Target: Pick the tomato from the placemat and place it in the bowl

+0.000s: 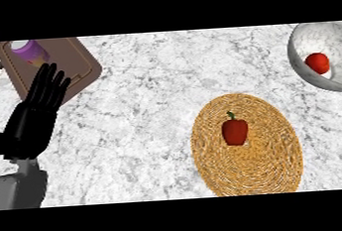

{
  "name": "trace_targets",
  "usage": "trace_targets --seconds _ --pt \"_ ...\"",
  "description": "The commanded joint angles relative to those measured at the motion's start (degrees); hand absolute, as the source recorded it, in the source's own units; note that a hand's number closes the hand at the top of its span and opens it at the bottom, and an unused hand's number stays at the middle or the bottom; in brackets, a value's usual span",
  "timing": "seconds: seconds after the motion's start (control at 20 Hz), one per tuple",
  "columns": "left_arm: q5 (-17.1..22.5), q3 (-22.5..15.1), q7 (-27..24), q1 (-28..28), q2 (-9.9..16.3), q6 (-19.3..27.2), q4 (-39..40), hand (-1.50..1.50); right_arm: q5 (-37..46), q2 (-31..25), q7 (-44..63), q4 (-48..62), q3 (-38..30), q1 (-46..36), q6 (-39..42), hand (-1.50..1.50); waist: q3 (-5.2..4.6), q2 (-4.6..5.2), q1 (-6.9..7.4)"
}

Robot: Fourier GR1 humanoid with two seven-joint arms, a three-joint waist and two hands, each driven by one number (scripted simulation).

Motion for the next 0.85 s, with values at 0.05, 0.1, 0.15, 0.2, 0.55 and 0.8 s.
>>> trace_targets --seconds 0.05,0.1,0.15,0.2,0.55,0.8 --pt "-0.32 0.34 0.21 0.98 0.11 0.63 -1.33 0.0 -3.02 -5.73 -2.8 1.63 -3.5 5.75 3.92 -1.5 0.1 -0.28 -0.92" --pt "-0.61 0.49 -0.71 0.36 0.03 0.49 0.19 0.0 -3.2 -7.5 -1.38 1.66 -3.63 4.79 6.07 -1.5 0.04 -0.2 -1.12" --pt "1.01 1.79 0.1 0.66 1.11 -0.51 -0.22 0.0 -2.86 -7.87 -1.8 1.83 -3.31 6.03 6.75 -1.5 0.03 -0.3 -0.79" --pt "0.73 0.53 0.35 0.27 -0.83 0.78 -0.75 0.0 -3.32 -9.99 -0.76 1.79 -3.84 5.75 7.85 -1.5 0.04 -0.38 -1.08" --pt "0.05 0.86 -1.3 2.13 -0.49 0.04 0.0 0.0 -4.48 -14.24 -5.5 2.57 -5.18 13.09 14.84 -1.5 0.27 -0.09 -1.38" --pt "0.14 1.45 -0.86 1.54 0.26 -0.12 0.41 0.0 -4.57 -15.24 -8.17 2.55 -5.26 17.1 18.53 -1.5 0.26 -0.35 -1.65"
